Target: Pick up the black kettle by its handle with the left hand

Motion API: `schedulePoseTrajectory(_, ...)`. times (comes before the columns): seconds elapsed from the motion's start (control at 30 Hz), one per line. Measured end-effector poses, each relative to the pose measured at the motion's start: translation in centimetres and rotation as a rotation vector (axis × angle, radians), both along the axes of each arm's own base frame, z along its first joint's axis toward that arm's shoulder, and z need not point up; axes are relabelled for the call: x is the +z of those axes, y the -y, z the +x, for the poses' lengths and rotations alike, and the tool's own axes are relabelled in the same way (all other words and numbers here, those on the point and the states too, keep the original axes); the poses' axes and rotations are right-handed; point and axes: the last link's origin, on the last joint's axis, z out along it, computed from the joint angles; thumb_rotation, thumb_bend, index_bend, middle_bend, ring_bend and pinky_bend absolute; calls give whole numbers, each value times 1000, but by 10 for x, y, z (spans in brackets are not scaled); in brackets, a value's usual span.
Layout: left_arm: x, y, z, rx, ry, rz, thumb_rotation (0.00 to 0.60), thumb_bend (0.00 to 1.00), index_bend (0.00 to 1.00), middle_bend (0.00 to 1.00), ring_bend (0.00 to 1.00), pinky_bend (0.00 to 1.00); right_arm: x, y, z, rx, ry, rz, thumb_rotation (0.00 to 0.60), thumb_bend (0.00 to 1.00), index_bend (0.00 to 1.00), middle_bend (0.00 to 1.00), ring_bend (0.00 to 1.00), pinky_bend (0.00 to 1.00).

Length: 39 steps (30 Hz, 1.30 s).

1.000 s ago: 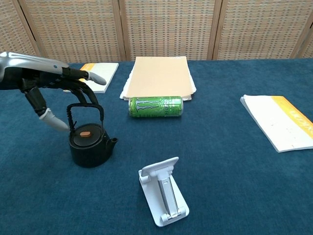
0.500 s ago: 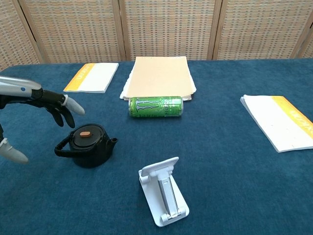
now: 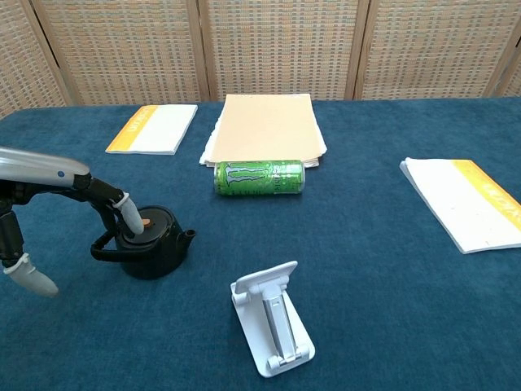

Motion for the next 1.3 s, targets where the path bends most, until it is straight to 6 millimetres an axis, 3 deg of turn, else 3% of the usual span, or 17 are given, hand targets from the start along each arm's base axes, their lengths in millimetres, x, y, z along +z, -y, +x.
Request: schedulePoseTrajectory(1.3,-22,1,1,52,-97,-83,600,0,225,260,232,0,-2,1,0,-2,-1,6,600,0,0,0,0,0)
